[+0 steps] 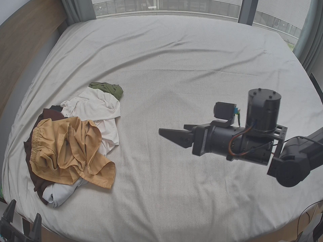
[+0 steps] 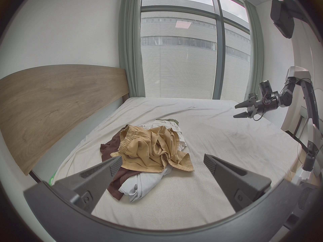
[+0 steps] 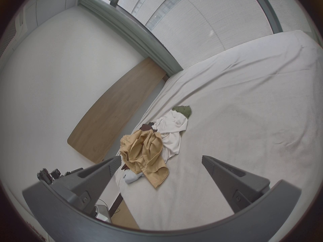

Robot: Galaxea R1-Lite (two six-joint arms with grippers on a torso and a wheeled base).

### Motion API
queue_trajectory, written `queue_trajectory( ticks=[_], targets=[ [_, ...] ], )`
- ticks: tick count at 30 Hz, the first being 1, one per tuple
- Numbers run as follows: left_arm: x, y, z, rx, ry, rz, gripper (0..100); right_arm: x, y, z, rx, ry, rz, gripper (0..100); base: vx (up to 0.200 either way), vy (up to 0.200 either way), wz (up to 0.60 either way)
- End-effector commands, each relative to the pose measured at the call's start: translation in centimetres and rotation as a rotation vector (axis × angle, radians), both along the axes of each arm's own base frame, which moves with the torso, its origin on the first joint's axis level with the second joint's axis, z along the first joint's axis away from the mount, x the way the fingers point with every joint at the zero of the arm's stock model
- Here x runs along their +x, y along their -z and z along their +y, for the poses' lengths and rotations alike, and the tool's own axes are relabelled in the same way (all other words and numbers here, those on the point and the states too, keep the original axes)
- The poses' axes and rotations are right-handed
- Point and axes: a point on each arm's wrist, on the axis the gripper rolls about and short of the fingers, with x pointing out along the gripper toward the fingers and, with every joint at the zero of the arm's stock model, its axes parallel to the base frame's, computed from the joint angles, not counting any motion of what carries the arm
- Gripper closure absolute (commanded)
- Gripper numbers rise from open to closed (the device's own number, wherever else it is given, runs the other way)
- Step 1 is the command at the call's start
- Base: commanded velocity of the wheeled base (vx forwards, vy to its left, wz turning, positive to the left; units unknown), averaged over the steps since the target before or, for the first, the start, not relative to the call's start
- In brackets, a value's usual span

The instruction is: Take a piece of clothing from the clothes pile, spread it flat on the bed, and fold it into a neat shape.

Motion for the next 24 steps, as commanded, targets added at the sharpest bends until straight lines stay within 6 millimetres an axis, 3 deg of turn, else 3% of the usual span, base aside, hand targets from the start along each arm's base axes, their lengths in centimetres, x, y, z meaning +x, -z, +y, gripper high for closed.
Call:
queue_trajectory(
  ticks=[1, 2, 15, 24],
  targets=[
    [0.0, 0.5, 0.0, -0.002, 0.0, 0.001, 0, 0.5, 2.2, 3.0, -0.035, -0.05, 0.038, 0, 0.0, 0.0, 0.0],
    [0.0, 0.5, 0.0, -0.003, -0.002, 0.001, 0, 1.0, 3.2, 4.2, -0.047, -0.063, 0.05, 0, 0.0, 0.0, 0.0],
    [0.0, 0.5, 0.0, -0.003, -0.002, 0.001, 0, 1.7, 7.6, 9.7, -0.077, -0.122, 0.166, 0, 0.0, 0.0, 0.0],
    [0.0, 0.5, 0.0, -0.003, -0.002, 0.001, 0, 1.9, 10.5, 12.4, -0.117, -0.149, 0.213, 0, 0.0, 0.0, 0.0]
  ],
)
